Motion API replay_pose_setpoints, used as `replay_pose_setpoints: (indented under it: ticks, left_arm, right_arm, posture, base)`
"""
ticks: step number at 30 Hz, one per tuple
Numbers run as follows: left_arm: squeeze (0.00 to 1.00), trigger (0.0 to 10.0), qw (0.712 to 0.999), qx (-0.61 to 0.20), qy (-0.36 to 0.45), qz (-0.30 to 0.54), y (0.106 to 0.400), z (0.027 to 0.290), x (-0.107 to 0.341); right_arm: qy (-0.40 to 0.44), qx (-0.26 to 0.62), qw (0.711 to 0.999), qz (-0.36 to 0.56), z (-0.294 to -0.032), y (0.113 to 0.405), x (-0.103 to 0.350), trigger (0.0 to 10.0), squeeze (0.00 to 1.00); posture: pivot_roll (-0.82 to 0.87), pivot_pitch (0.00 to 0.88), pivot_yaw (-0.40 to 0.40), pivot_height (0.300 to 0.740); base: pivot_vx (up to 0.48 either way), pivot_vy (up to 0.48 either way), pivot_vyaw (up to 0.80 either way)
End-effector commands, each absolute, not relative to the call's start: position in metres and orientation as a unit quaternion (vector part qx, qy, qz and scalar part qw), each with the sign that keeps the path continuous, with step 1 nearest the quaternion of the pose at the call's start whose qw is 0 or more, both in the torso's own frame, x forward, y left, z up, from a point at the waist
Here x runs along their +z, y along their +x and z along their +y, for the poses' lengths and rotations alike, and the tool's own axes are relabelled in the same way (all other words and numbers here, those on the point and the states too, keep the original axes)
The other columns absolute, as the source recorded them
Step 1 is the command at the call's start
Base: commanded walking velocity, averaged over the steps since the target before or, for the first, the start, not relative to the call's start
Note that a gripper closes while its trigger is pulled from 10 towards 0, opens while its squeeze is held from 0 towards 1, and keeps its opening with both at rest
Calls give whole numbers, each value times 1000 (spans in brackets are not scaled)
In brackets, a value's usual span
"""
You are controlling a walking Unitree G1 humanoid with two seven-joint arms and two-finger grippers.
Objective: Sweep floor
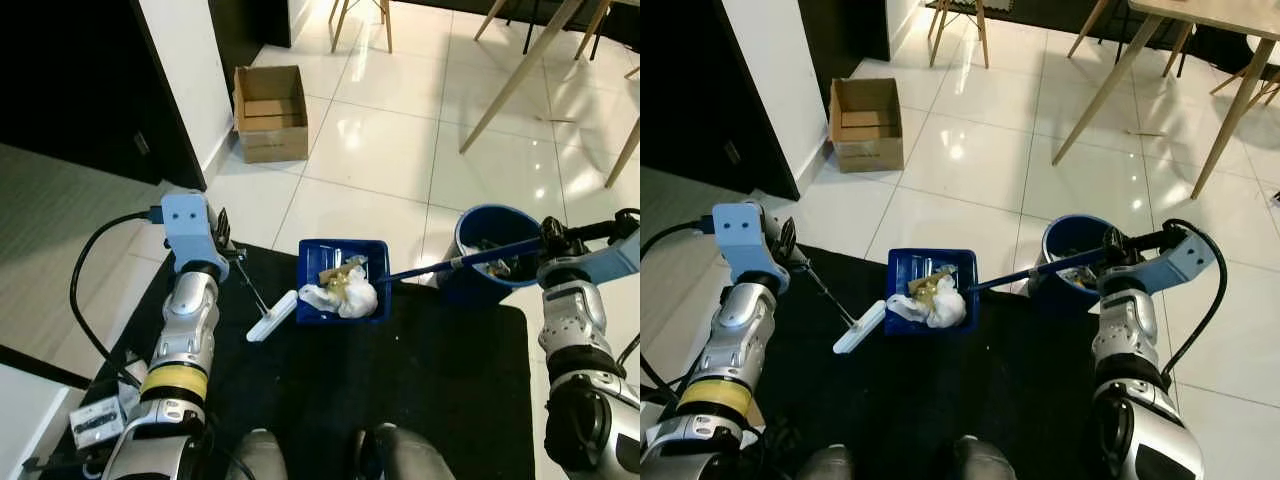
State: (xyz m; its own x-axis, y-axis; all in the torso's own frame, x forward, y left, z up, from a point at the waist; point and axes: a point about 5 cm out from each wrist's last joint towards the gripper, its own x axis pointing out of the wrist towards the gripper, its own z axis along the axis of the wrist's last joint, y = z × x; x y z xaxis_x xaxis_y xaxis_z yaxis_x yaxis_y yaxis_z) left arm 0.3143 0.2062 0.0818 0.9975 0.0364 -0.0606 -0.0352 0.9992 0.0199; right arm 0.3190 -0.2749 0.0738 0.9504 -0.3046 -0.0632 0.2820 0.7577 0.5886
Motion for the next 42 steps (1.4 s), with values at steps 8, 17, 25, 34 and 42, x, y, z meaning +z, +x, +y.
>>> replay_pose_setpoints:
  ticks: [8, 17, 25, 34, 42]
  left_arm:
    - [0, 10000, 998, 7, 4, 64, 312, 200, 69]
    - [0, 10000, 998, 9, 2, 66, 312, 200, 69]
    - [0, 10000, 997, 26, 0, 75, 313, 205, 68]
    - [0, 10000, 996, 33, 11, 83, 313, 210, 66]
    - [0, 10000, 994, 45, 33, 96, 313, 211, 61]
  right_arm:
    - [361, -147, 918, -75, -278, 326, 91, 10000, 0]
    - [359, -145, 919, -74, -277, 326, 91, 10000, 0]
    - [359, -142, 919, -76, -277, 329, 94, 10000, 0]
    - [360, -135, 919, -91, -280, 335, 107, 10000, 0]
    - [339, -159, 922, -100, -296, 342, 129, 10000, 0]
  posture:
    - [39, 37, -34, 740]
    - [39, 36, -35, 740]
    - [39, 34, -36, 740]
    - [38, 32, -33, 740]
    - [36, 27, -28, 740]
  base:
    - [0, -461, 0]
    - [0, -461, 0]
    - [0, -231, 0]
    - [0, 0, 0]
    - [0, 0, 0]
